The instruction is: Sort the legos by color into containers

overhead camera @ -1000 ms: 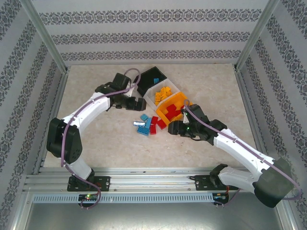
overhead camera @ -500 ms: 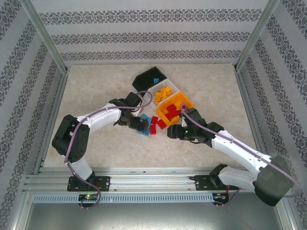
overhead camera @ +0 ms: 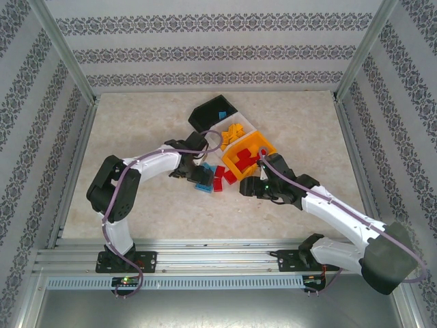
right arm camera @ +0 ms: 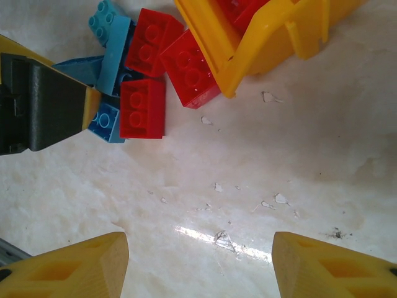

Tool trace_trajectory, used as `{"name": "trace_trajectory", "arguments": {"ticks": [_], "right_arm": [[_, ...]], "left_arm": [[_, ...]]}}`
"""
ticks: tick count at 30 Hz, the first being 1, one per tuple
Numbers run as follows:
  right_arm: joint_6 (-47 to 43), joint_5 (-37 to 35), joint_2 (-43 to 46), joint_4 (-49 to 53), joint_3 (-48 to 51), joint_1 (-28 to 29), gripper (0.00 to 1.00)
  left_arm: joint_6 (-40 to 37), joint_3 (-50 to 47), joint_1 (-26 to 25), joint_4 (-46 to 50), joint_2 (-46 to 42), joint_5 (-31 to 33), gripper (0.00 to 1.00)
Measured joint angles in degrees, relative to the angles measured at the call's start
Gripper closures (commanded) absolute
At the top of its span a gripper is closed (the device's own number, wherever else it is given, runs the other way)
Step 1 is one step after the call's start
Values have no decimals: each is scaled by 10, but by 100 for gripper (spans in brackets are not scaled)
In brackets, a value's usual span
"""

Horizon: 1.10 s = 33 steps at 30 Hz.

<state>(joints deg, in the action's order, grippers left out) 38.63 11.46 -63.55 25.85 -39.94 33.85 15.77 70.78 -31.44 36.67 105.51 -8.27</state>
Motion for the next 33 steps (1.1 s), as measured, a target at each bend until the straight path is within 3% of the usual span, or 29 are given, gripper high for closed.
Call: {"name": "trace_trajectory", "arguments": {"ticks": [8,20,28,33], "right_arm": [[0,5,-19,-4,-2,0,37],[-9,5,-22,-4,-26,0,37],[-9,6,-22,-4,-26,0,37],[-9,6,-22,-4,-26,0,37]], "left_arm": [[1,34,0,0,21,-1,16],[10,37,0,1,25,-4,12],[16,37,0,1,26,-8,31],[18,37,2,-1,26,-5,33]]}}
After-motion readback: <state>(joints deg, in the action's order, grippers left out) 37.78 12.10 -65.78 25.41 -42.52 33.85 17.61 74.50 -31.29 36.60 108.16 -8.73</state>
